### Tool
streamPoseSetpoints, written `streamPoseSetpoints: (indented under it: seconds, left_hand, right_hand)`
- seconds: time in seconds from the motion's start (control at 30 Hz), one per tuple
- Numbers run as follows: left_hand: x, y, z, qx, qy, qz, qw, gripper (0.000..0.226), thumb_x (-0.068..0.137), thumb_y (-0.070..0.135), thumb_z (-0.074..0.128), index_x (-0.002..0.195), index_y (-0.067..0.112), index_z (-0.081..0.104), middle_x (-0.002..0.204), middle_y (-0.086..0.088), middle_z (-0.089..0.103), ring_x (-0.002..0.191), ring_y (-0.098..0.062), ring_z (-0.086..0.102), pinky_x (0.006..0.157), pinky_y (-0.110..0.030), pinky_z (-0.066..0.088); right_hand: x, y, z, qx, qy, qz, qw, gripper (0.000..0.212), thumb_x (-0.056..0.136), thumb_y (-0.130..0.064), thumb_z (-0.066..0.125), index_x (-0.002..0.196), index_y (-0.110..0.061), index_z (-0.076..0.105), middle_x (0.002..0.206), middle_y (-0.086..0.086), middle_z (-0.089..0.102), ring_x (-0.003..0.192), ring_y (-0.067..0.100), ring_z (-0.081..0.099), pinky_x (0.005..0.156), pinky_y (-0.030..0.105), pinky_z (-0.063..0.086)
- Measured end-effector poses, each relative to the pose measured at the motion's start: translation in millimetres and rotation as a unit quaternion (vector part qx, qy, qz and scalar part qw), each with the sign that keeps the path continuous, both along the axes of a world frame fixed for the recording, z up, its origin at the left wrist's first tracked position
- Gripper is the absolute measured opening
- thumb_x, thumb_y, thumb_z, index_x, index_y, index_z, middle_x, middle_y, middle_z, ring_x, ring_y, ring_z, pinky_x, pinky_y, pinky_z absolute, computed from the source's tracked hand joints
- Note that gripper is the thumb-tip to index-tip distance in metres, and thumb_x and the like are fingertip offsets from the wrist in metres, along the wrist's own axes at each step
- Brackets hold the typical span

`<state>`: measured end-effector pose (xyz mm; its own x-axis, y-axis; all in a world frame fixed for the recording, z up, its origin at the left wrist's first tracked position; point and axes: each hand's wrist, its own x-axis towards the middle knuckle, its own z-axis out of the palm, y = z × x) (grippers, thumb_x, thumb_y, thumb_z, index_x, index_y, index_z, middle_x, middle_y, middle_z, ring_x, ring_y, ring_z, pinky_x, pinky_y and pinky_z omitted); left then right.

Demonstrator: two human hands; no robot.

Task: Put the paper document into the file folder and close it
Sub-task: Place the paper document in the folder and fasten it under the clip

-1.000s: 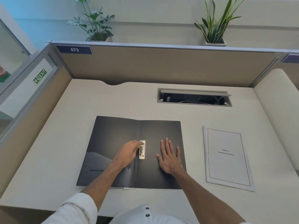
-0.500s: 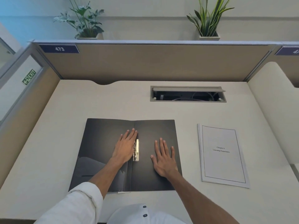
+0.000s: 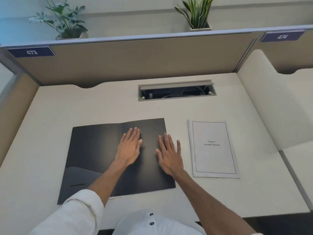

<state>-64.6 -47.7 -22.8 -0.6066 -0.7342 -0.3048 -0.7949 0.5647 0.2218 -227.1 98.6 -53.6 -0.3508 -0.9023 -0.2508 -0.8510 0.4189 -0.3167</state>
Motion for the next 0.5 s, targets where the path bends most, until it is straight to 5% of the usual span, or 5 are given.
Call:
streamPoseSetpoints:
  seconds: [0.27,0.5]
  left_hand:
    - [-109,65,-6,0.013,0.024,-0.077,0.997,0.064,0.122,0.038,0.023,0.178,0.013,0.007,0.188,0.0,0.002,0.176,-0.02,-0.006,0.145,-0.042,0.001]
    - [-180,116,-8,0.054,0.032,-0.071,0.995,0.061,0.12,0.031,0.036,0.175,0.009,0.023,0.182,-0.007,0.024,0.164,-0.031,0.034,0.133,-0.045,0.035]
  right_hand:
    - [-100,73,10,0.031,0.006,-0.141,0.989,0.069,0.119,-0.048,0.02,0.178,-0.024,-0.005,0.186,0.0,-0.013,0.175,0.018,-0.009,0.14,0.057,-0.004]
    - [-169,126,19,0.034,-0.003,-0.216,0.976,0.074,0.116,-0.047,0.034,0.179,-0.022,0.004,0.187,0.002,-0.007,0.175,0.019,-0.005,0.141,0.054,-0.003]
